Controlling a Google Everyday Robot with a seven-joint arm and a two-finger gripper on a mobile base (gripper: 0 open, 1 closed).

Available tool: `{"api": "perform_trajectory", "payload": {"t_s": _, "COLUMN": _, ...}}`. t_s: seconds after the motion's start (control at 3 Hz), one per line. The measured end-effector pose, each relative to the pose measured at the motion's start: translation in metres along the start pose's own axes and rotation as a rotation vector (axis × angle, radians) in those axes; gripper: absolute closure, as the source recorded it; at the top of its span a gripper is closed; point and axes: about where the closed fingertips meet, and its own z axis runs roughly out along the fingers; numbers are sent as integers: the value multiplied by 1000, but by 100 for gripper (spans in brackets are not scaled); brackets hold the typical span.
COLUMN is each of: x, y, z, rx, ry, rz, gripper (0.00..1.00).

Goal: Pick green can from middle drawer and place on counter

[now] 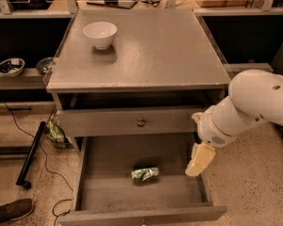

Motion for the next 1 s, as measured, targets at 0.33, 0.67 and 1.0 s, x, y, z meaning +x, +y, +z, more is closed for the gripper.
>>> {"api": "perform_trajectory", "payload": {"t_s": 0.33, "x": 1, "y": 5, "z": 19, "rx": -16, "ry": -24, "rz": -5, "gripper": 0}}
{"api": "perform_trajectory", "payload": {"t_s": 0.67, "x": 1, "y": 3, "z": 38, "rx": -31, "ry": -60, "rz": -13, "gripper": 0}}
{"api": "perform_trajectory", "payload": {"t_s": 1.0, "x": 2, "y": -1, "z": 59, "rx": -54, "ry": -95, "rz": -21, "gripper": 0}}
